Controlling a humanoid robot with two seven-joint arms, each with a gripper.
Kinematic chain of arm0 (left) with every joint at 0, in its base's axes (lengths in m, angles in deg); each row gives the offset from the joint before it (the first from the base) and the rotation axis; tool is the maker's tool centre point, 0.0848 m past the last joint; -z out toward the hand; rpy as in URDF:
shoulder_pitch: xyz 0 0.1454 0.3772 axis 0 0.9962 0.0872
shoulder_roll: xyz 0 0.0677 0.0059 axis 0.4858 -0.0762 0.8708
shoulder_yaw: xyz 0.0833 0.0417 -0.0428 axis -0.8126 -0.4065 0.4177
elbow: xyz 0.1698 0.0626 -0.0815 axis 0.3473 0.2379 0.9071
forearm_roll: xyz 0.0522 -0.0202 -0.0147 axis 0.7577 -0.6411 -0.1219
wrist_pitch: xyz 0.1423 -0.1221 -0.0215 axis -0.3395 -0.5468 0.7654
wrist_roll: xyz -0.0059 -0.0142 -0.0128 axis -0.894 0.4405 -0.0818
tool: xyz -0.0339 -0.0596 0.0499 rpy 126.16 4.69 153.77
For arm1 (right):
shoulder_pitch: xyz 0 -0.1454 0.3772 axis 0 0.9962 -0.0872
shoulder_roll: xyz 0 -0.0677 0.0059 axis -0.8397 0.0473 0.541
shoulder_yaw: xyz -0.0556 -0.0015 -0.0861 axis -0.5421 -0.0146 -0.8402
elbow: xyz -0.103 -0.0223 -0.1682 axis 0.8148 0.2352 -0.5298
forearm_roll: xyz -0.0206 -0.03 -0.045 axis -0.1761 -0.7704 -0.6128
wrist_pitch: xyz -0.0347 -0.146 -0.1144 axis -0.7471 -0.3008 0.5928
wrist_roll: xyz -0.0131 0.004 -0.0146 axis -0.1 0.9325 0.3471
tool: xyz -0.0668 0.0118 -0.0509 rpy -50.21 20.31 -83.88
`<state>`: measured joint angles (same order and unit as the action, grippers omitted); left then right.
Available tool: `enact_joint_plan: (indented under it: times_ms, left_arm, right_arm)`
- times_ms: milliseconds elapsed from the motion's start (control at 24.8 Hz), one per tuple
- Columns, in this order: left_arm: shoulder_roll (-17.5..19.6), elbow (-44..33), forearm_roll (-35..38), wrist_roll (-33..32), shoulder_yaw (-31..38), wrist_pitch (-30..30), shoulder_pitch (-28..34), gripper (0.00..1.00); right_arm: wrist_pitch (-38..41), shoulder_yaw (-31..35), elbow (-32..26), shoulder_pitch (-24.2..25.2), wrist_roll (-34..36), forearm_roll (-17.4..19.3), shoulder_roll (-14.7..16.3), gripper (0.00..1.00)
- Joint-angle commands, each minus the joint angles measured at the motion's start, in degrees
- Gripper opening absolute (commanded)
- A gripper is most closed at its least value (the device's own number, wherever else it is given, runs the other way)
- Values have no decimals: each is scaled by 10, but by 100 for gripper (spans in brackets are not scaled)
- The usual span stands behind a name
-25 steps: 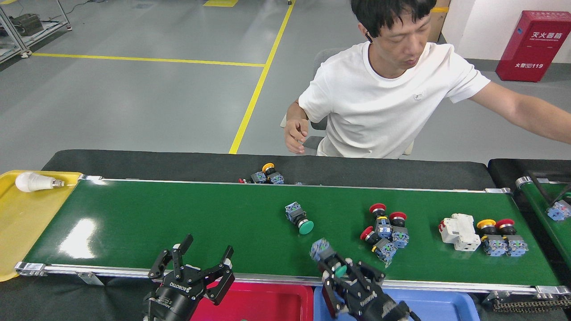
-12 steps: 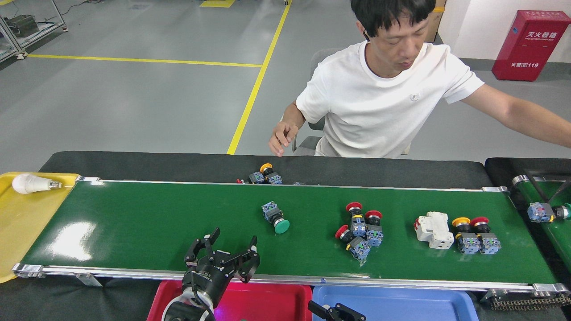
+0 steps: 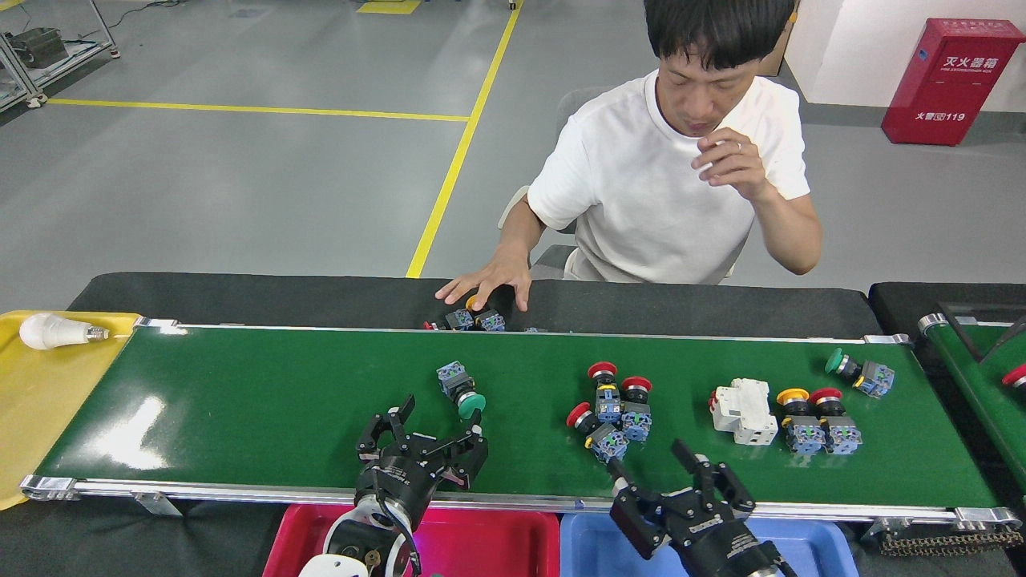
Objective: Pick switch part from conveyor to tray
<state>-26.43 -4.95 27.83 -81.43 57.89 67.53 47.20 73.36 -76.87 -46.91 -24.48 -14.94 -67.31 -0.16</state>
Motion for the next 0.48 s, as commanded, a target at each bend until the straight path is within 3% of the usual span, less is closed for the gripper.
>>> enact_joint_plan:
  times_ms: [0, 121, 202, 323, 444]
  left_arm:
    - [-2, 17, 2, 7, 0, 13, -24, 100]
    - [1, 62, 1, 9, 5, 26, -55, 100]
    - [5, 91, 2, 15, 5, 37, -80, 94]
    - [17, 125, -3, 34, 6, 37, -103, 79]
    - [21, 139, -15, 63, 25, 30, -105, 51]
  right_arm:
    - [-56, 2, -12, 17, 56, -6, 5, 98]
    - [-61, 7, -28, 57, 89, -6, 12, 98]
    - [-59, 7, -29, 84, 109, -6, 13, 99]
    - [-61, 6, -29, 83, 111, -6, 11, 99]
    - [-66, 4, -25, 63, 78, -12, 9, 98]
